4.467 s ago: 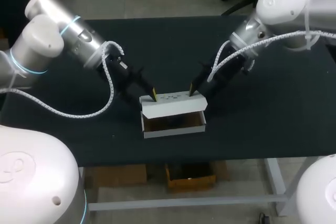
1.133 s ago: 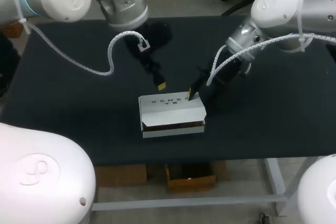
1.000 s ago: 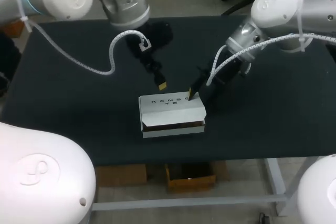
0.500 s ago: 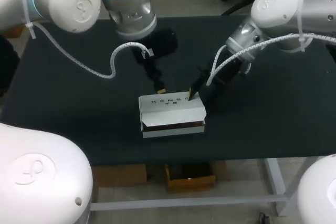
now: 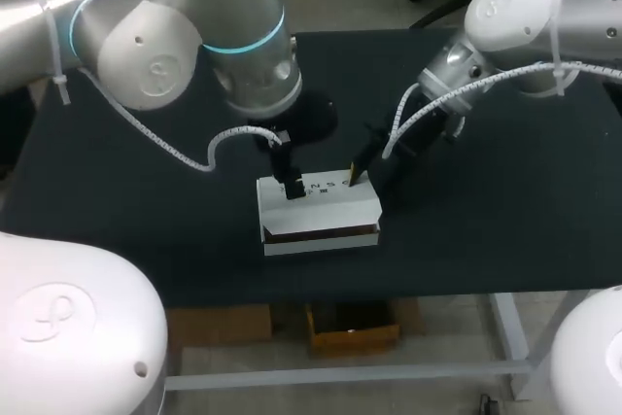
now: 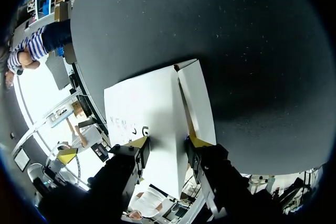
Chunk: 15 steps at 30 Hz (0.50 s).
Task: Assemble the packaging by folding the flat box into shape, placing the metal phone stand inside, and closing the box properly
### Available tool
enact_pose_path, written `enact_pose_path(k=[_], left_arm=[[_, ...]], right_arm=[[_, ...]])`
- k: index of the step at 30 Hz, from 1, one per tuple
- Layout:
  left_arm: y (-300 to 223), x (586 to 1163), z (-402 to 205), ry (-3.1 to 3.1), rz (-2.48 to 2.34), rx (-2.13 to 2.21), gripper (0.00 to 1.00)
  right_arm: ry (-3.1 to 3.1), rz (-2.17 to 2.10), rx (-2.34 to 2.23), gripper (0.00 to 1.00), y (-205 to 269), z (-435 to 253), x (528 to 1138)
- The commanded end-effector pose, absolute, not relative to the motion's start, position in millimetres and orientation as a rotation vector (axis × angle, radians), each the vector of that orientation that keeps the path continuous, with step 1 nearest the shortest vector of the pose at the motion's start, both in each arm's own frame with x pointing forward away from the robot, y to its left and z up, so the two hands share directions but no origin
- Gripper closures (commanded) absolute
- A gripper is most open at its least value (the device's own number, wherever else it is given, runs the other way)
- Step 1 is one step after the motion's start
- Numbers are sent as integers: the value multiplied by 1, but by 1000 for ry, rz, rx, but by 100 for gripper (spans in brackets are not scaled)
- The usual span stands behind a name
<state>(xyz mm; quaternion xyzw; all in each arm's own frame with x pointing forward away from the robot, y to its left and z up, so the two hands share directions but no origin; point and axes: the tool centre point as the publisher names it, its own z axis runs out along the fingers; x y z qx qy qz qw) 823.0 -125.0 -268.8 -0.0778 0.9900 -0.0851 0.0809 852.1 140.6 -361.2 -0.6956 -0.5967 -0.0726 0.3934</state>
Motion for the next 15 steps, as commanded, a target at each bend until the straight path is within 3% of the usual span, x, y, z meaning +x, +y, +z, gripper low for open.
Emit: enact_pose_path(k=[1, 15], left_arm=[[-126, 816, -272, 2926, -281, -189, 0], [-130, 820, -271, 3025, -177, -144, 0]], right_arm=[[-1514, -180, -1760, 56, 141, -362, 853], [-1514, -180, -1760, 57, 141, -362, 853]])
